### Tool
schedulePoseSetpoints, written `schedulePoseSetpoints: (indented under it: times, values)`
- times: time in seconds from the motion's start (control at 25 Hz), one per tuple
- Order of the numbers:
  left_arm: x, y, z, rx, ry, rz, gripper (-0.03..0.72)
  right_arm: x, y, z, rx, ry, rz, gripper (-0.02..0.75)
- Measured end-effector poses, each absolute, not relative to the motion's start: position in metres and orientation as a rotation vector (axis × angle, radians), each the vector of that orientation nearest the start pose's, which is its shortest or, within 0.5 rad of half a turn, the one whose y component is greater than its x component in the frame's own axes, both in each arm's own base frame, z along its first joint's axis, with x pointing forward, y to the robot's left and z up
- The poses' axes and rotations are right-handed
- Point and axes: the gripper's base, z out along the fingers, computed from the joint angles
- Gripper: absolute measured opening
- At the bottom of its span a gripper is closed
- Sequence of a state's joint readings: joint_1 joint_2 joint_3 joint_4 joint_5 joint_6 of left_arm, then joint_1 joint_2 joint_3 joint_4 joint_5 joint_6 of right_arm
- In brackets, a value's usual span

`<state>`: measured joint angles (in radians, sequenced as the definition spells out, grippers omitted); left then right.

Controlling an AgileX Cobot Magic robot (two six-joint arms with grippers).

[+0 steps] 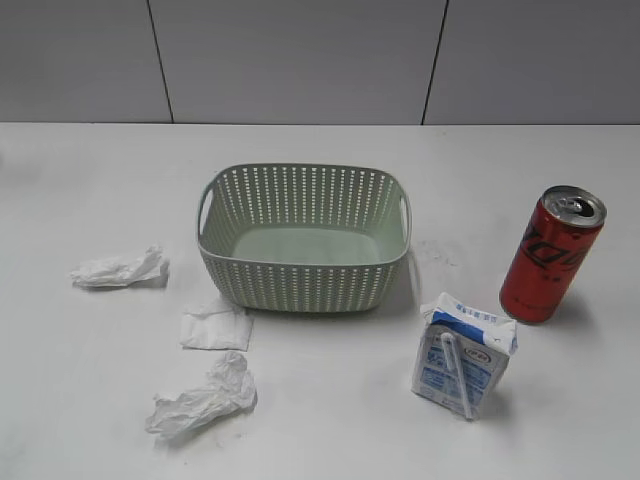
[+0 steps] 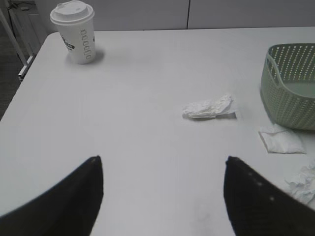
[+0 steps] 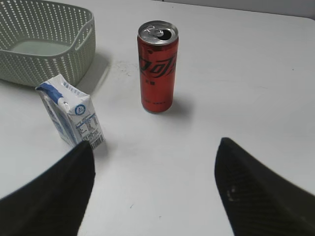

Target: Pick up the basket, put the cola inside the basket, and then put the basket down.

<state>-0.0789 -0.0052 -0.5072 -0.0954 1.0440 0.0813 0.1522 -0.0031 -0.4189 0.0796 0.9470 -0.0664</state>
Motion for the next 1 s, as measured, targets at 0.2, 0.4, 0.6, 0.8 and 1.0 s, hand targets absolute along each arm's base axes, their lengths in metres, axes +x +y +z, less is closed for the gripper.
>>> schedulePoseSetpoints:
  times: [0.2,0.4,0.6,0.8,1.0]
  values:
    - [-0.007,-0.007,0.281,0.165,2.007,-0.112,0.574,0.007,0.007,0.264,-0.214,1.998,0.149,0.572]
    - [-0.007,-0.007,0.281,0.165,2.007,-0.112,0.574,0.012,0.008,0.265,-0.209,2.028,0.156,0.572]
    - [-0.007,-0.007,0.281,0.165,2.007,-0.112,0.574,0.043,0.013,0.277,-0.201,2.193,0.162,0.6]
    - [-0.007,-0.007,0.281,0.165,2.007,-0.112,0.574,0.086,0.02,0.295,-0.202,2.334,0.161,0.604]
    - [-0.007,-0.007,0.281,0.165,2.007,-0.112,0.574,0.127,0.026,0.307,-0.2,2.425,0.166,0.604]
